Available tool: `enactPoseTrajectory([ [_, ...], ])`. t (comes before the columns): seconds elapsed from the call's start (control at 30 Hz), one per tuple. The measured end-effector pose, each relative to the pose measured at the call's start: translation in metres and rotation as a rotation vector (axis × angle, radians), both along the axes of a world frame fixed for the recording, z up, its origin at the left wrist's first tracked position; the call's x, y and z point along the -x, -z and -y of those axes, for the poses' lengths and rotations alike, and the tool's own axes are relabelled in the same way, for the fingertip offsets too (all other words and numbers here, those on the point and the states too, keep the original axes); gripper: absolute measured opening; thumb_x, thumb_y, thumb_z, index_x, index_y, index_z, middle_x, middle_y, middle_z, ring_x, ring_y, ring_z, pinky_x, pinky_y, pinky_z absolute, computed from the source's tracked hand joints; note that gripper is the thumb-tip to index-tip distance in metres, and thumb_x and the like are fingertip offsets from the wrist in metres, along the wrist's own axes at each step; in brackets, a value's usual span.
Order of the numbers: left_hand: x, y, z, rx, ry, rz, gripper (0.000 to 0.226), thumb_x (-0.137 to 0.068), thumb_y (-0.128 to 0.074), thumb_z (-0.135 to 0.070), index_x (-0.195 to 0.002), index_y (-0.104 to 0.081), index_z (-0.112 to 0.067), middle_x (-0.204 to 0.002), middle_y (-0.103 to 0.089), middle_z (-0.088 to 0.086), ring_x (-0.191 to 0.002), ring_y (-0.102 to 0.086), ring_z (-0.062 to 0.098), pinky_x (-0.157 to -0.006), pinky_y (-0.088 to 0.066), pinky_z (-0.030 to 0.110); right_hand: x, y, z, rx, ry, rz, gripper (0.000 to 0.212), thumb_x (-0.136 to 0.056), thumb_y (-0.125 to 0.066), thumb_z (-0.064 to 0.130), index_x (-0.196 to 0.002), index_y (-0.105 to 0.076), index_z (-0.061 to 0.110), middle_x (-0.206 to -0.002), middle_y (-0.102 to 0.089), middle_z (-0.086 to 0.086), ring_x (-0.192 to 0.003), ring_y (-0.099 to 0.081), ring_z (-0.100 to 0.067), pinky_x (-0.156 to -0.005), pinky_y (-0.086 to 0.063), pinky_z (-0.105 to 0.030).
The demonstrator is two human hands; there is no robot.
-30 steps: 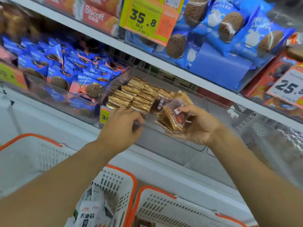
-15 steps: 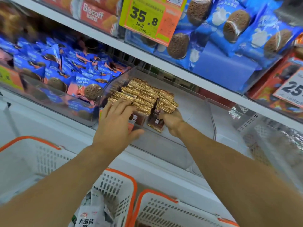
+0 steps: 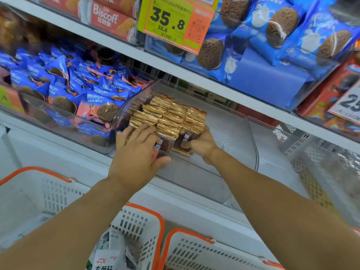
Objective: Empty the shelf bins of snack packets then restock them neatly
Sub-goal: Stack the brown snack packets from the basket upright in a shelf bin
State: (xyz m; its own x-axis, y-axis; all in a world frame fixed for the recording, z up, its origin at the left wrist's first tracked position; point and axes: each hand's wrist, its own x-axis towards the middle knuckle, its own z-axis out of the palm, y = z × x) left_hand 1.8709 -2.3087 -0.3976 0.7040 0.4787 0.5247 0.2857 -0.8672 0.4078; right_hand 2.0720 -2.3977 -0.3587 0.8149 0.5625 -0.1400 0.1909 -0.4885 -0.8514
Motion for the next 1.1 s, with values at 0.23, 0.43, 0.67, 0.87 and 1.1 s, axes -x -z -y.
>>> enactPoseTrajectory([
  [0.23, 0.001, -0.002, 0.002, -0.015, -0.012, -0.014, 0.047, -0.086, -0.067, -0.057, -0.11, -0.072, -0.017, -0.146, -0.054, 0.003, -0.144, -0.037, 0.022, -0.12, -0.007, 0.041, 0.009, -0.004, 0.01, 0.029, -0.181, 0.117, 0.131, -0.07, -0.079, -0.017, -0.159, -0.003, 0.042, -0.126, -0.04, 0.014, -0.112, -0.053, -0.01, -0.101, -0.052, -0.037],
  [0.43, 0.0, -0.002, 0.0, -0.016, -0.011, -0.031, 0.049, -0.088, -0.063, -0.06, -0.111, -0.071, -0.018, -0.149, -0.05, 0.002, -0.145, -0.034, 0.021, -0.12, -0.005, 0.04, 0.003, -0.013, 0.01, 0.157, -0.221, 0.218, 0.123, -0.077, -0.076, -0.012, -0.159, -0.002, 0.042, -0.161, -0.032, -0.006, -0.118, -0.058, -0.019, -0.076, -0.056, -0.021],
  [0.67, 0.007, -0.025, 0.013, 0.007, -0.013, -0.152, 0.049, -0.086, -0.069, -0.051, -0.124, -0.063, -0.02, -0.152, -0.044, 0.004, -0.15, -0.021, 0.025, -0.123, -0.005, 0.048, 0.046, -0.064, 0.101, -0.061, -0.066, 0.639, 0.052, -0.09, -0.07, 0.01, -0.137, -0.05, 0.02, -0.133, -0.059, -0.002, -0.107, -0.063, -0.011, -0.086, -0.055, -0.026],
  [0.87, -0.006, -0.048, 0.096, -0.008, 0.244, -0.081, 0.03, -0.088, -0.069, -0.027, -0.115, -0.062, -0.015, -0.113, -0.063, 0.003, -0.109, -0.056, 0.028, -0.093, -0.048, 0.045, 0.091, 0.013, 0.261, -0.08, -0.231, 0.562, 0.02, -0.09, -0.067, 0.002, -0.094, -0.065, 0.021, -0.076, -0.062, 0.012, -0.065, -0.061, -0.01, -0.063, -0.051, -0.024],
  [1.1, -0.018, 0.09, 0.263, 0.131, 0.668, -0.836, 0.014, -0.095, -0.055, -0.03, -0.097, -0.062, -0.018, -0.097, -0.067, 0.005, -0.091, -0.062, 0.028, -0.077, -0.049, 0.038, 0.082, 0.226, 0.428, 0.976, -0.311, -0.278, 0.059, -0.089, -0.076, 0.029, -0.14, -0.053, 0.01, -0.144, -0.052, -0.009, -0.127, -0.054, -0.03, -0.105, -0.045, -0.037],
])
